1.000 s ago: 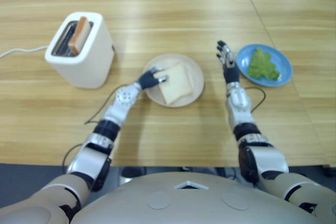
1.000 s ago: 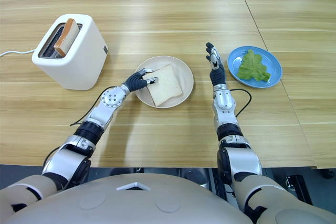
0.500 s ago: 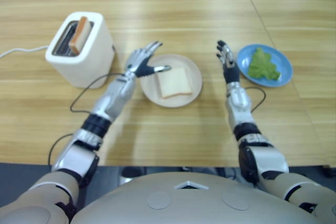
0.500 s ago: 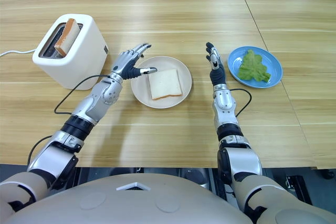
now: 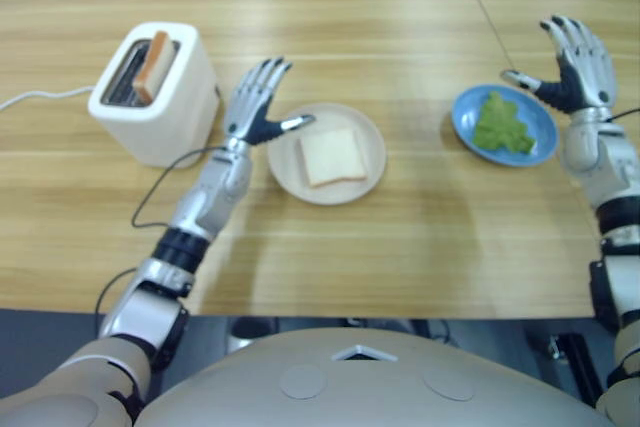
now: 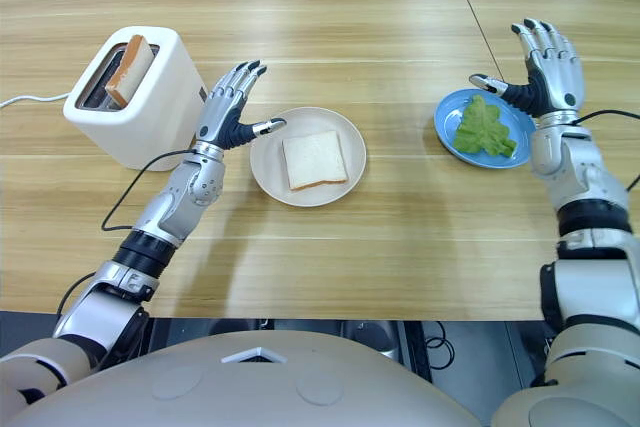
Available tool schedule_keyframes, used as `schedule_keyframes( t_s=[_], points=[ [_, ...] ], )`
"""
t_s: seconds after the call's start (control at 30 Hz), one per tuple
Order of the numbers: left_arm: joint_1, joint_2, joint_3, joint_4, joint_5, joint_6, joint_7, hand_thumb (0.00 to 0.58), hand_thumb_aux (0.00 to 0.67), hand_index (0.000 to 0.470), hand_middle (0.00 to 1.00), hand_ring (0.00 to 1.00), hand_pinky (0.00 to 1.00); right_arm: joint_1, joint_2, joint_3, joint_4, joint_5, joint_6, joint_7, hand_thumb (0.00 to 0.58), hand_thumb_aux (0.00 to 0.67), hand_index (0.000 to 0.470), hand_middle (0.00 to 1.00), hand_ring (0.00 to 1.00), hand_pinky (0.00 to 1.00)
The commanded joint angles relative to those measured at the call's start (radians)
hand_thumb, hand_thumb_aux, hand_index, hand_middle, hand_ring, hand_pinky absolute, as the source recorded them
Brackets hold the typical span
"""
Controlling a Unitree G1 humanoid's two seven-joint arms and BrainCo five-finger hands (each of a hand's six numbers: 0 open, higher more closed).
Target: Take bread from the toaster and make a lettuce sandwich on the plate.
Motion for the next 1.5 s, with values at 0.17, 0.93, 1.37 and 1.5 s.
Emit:
schedule_keyframes(
  t_s=[0.17, 0.93, 1.37, 1.5],
  points=[
    [0.002, -0.011, -0.004, 0.057, -0.030, -0.014, -0.002, 0.000, 0.000, 0.000, 0.00, 0.00, 0.00, -0.102, -0.009, 0.282, 0.286, -0.210, 0.130, -0.042, 0.000, 0.000, 0.000, 0.00, 0.00, 0.00],
    [-0.024, -0.016, -0.033, 0.159, -0.024, -0.034, 0.027, 0.000, 0.000, 0.000, 0.00, 0.00, 0.00, -0.131, 0.068, 0.424, 0.373, -0.171, 0.210, 0.119, 0.489, 0.405, 0.278, 0.00, 0.00, 0.00],
    [-0.013, -0.013, -0.036, 0.152, -0.027, -0.032, 0.016, 0.000, 0.000, 0.000, 0.00, 0.00, 0.00, -0.109, 0.088, 0.435, 0.374, -0.157, 0.199, 0.168, 0.580, 0.670, 0.460, 0.17, 0.17, 0.17],
    [-0.012, -0.010, -0.035, 0.153, -0.027, -0.032, 0.015, 0.000, 0.000, 0.000, 0.00, 0.00, 0.00, -0.103, 0.084, 0.423, 0.371, -0.138, 0.188, 0.156, 0.580, 0.670, 0.460, 0.51, 0.51, 0.51]
  ],
)
